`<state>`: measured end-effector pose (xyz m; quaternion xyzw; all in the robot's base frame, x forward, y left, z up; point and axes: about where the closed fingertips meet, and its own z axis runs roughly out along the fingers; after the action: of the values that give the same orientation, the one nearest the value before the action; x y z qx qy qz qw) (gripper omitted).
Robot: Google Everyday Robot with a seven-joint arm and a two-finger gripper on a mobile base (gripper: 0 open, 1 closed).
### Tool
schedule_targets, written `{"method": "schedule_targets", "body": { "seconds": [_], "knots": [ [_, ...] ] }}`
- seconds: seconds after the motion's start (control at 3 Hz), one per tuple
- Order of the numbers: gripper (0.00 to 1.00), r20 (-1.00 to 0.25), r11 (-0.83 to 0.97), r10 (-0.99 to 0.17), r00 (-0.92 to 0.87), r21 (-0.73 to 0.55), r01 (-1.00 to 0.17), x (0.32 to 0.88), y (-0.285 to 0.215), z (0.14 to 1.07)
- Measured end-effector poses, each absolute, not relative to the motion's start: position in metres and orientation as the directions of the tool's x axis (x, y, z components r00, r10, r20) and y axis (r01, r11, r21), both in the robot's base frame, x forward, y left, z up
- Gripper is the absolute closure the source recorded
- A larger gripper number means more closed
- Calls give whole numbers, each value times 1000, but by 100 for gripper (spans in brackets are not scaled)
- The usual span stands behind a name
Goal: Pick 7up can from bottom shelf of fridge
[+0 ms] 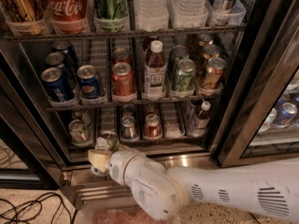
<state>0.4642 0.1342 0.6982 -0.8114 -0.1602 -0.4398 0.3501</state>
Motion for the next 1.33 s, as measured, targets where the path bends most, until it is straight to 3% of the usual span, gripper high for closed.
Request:
{"method": "schedule_targets", "body": {
  "seconds": [1.0, 1.33],
  "knots": [
    [100, 719, -702, -185, 670, -573, 422, 467, 120, 696],
    [100, 525, -617, -312, 792, -746, 252, 461, 124, 687]
  ]
}}
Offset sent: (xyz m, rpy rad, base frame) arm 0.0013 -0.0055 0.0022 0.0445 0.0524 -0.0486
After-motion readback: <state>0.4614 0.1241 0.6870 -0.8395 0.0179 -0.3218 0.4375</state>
